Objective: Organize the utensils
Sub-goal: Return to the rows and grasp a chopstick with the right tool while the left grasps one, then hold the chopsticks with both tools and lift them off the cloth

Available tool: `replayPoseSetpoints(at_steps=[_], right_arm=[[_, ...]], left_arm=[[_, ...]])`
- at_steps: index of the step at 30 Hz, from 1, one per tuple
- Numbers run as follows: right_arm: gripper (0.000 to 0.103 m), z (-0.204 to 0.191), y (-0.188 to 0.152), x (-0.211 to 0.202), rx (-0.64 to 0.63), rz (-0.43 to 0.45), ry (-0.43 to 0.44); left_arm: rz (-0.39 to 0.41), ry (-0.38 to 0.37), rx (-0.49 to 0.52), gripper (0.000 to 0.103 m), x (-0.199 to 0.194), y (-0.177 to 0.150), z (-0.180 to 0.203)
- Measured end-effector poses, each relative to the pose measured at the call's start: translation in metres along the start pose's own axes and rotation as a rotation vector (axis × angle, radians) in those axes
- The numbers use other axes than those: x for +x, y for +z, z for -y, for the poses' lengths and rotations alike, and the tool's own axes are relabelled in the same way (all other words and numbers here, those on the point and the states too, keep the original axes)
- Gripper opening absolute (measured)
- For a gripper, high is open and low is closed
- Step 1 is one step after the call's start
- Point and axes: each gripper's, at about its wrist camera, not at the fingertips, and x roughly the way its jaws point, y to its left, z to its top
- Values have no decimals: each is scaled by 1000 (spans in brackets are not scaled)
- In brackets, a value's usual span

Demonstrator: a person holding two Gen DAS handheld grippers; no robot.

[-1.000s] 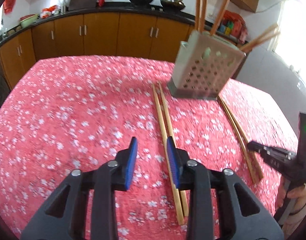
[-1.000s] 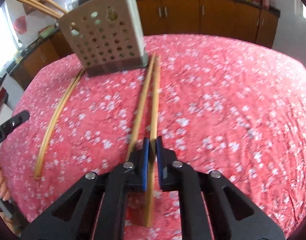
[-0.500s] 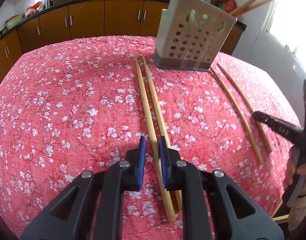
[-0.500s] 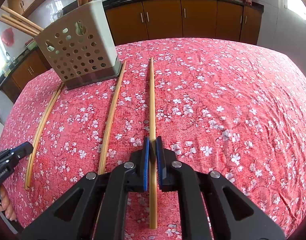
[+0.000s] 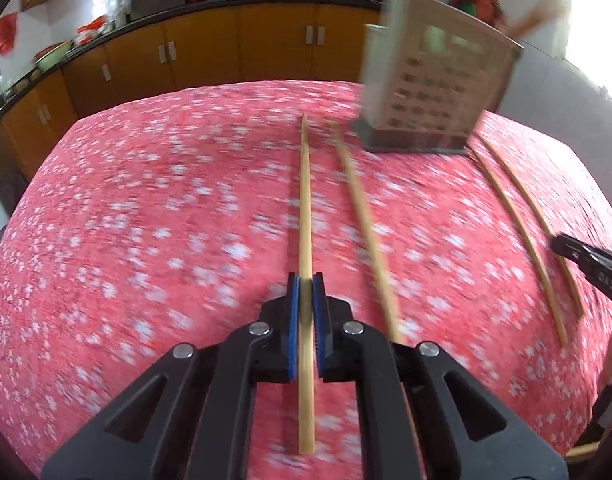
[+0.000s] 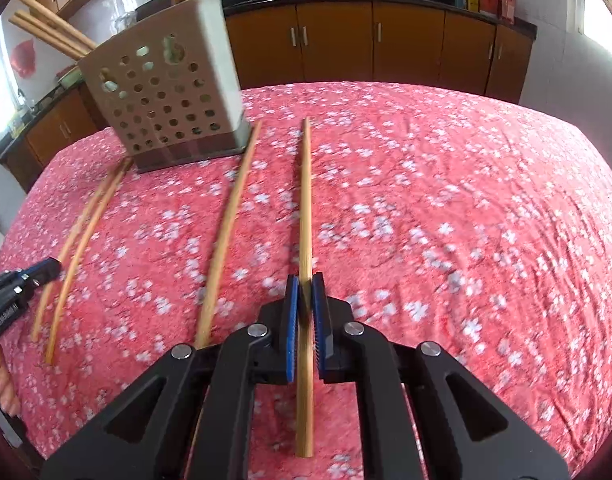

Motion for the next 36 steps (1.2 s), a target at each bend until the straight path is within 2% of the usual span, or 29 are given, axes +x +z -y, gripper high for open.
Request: replayPoseSetpoints(at_steps=[6,9,12,27,36], right_arm=[[8,16,14,9,25,12,-43],[8,21,16,11,41,21,-41],[9,19,15,12,33,36,-50],[9,19,15,12,32,35,-51],[9,19,15,11,34,36,-48]], left_arm=[[4,63,-90,9,9,15,-42],[14,59,-116,10,10,18,-53],[35,67,-104,11,10,17,-52],[38,57,-115,12,8,11,-55],[33,73,-77,19,11,14,-45]])
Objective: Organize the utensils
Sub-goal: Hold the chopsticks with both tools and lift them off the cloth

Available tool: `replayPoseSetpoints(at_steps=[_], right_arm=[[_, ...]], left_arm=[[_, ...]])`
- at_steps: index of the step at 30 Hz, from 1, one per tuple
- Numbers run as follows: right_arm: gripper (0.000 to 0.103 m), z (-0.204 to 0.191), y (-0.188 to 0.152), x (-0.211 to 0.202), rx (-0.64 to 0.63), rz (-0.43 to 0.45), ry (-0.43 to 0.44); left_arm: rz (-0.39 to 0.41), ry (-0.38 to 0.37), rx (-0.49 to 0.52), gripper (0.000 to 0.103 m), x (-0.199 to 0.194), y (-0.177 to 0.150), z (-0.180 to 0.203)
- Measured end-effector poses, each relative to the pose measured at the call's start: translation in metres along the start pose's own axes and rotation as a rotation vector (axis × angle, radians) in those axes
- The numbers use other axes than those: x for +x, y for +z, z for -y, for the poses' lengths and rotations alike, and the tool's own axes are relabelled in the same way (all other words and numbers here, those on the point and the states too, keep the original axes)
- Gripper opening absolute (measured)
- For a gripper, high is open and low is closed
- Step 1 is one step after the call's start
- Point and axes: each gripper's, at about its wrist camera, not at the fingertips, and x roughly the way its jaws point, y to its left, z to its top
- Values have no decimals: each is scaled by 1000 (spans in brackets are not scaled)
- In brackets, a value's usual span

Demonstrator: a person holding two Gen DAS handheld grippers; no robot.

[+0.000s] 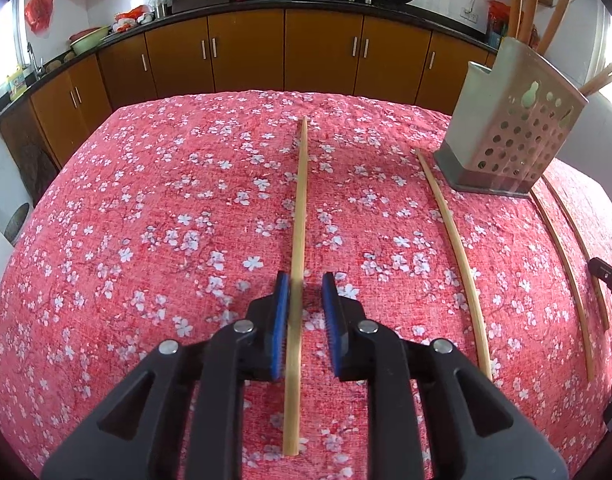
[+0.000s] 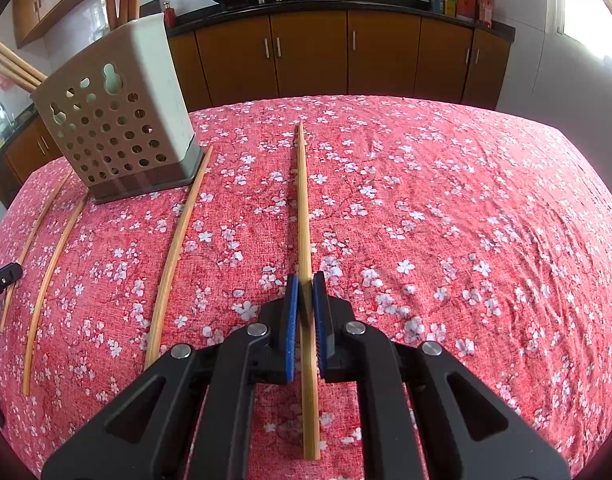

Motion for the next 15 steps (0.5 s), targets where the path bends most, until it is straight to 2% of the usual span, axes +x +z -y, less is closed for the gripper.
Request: replayPoseSetpoints(at_steps=[15], right_arm=[[9,1,0,0,3,0,2]], left_arm=[[-1,-4,-4,19,1,1,-1]])
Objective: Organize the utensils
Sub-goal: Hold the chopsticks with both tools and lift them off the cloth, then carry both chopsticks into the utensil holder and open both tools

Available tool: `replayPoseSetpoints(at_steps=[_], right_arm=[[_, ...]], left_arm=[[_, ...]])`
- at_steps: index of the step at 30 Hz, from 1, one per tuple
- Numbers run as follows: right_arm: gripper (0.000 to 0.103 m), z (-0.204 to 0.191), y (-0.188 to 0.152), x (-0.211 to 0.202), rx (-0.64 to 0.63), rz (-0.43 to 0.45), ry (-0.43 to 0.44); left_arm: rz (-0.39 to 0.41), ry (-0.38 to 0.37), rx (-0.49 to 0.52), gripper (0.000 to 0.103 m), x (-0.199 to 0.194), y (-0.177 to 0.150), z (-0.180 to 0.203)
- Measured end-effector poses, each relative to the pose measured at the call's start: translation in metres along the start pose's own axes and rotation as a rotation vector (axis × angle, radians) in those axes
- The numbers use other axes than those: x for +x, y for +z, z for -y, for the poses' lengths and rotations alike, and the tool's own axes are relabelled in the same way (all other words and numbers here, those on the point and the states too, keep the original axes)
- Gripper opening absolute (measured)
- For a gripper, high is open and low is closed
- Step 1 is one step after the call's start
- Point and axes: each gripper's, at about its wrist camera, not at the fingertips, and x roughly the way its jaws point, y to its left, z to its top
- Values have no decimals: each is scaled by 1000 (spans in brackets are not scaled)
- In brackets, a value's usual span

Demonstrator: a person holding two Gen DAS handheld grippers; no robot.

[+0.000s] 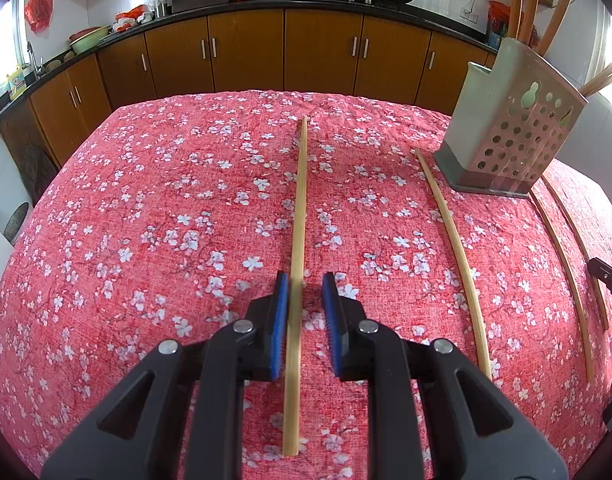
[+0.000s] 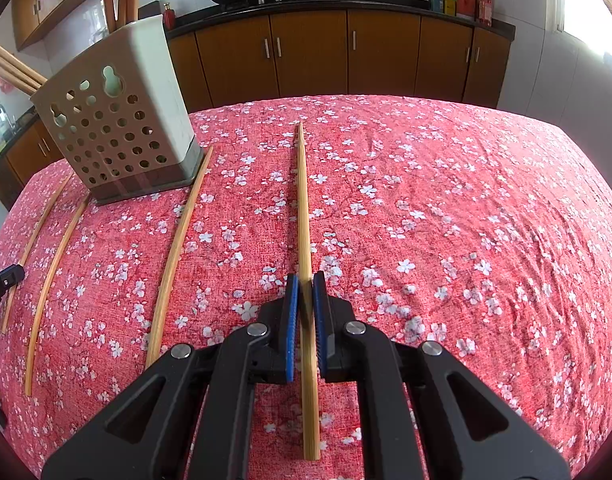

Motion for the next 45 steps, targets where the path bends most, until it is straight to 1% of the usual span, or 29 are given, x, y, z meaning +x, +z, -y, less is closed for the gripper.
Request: replayPoseSetpoints(at_steps=[18,22,30,34,38,43,45], right_arm=[[9,0,0,0,-1,0,-1],[9,-1,0,0,-2,0,-3],[9,0,-9,-7,-10,-2,1],[9,3,-15,-13,0,-3,16],[8,4,-17,-15,0,-3,15],[8,8,-16,-19,15,-2,21],[8,10,-11,-26,24,22,28]], left_arm=[[-2,2,-2,19,0,1,1],[0,-18,-17,19,-1,1,-3],[-3,4,22,19,-15,-14,-3],[-3,4,24,17,-20,-20,-3],[-3,6,20,8,-23,-23,-7],[-5,10,47,8,-23,-22,-4],[0,3,52,8,-27,-21,-2]])
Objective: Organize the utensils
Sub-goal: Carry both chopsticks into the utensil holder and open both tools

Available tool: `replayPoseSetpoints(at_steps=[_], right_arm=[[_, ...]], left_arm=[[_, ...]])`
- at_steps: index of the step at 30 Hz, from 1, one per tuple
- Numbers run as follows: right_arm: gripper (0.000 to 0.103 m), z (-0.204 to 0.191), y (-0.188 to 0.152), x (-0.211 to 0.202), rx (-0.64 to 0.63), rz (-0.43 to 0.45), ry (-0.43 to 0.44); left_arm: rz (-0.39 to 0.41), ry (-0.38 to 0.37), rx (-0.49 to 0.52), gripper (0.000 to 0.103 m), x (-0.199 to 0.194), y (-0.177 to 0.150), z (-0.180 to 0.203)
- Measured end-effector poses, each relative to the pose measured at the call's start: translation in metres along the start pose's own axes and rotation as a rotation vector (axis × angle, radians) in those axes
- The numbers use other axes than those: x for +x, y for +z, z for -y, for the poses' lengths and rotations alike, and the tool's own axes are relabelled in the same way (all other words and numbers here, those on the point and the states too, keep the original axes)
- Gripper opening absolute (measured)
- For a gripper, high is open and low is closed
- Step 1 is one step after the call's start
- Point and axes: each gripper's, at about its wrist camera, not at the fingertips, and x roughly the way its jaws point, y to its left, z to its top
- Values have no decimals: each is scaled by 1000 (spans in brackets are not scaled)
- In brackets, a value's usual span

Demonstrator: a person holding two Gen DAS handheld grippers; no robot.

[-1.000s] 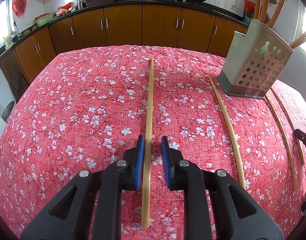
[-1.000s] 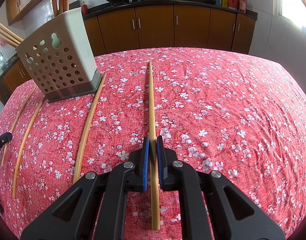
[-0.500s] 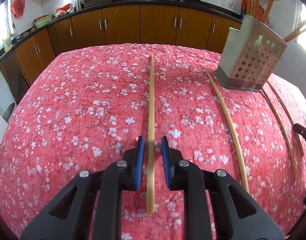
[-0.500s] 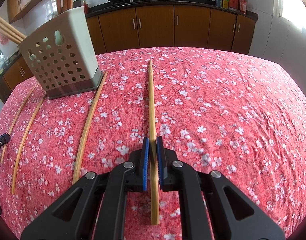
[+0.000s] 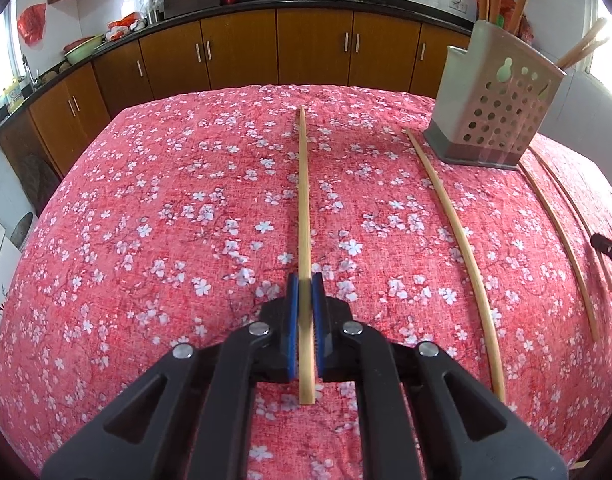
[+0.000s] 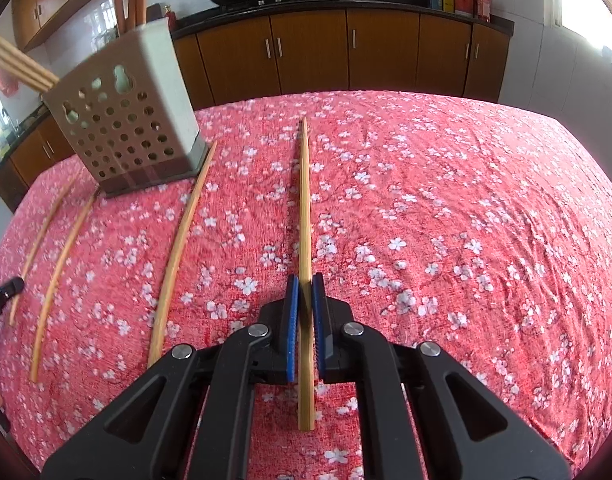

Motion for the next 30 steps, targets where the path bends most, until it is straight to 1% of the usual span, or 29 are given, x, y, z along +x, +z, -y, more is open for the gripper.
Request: replayPoseSetpoints(at_steps=[4,8,10,12,16,21,26,30], right_arm=[[8,3,13,-32,9,94,11],[8,4,27,-67,18,199,27],[8,2,35,-85,19,250,35],[8,2,39,-94,18,275,38],[8,-2,46,-106,10,313,37],[8,-8,62,-115,16,348,56],[8,-19,76,-145,1,416,109],[8,-30,89,-172,-16,478,169]], left_arm=[[83,-28,-10,8,-28,11,0],[196,-87,-49,8,-67,31,-3],[236,-112,-66,8,-81,40,-3],[275,-133,-82,8,-95,49,-4],[318,-155,-88,8,-110,66,3],[348,-183,-54,8,-131,77,8],[399,-213,9,8,-160,85,21],[431,-262,50,8,-182,94,36]])
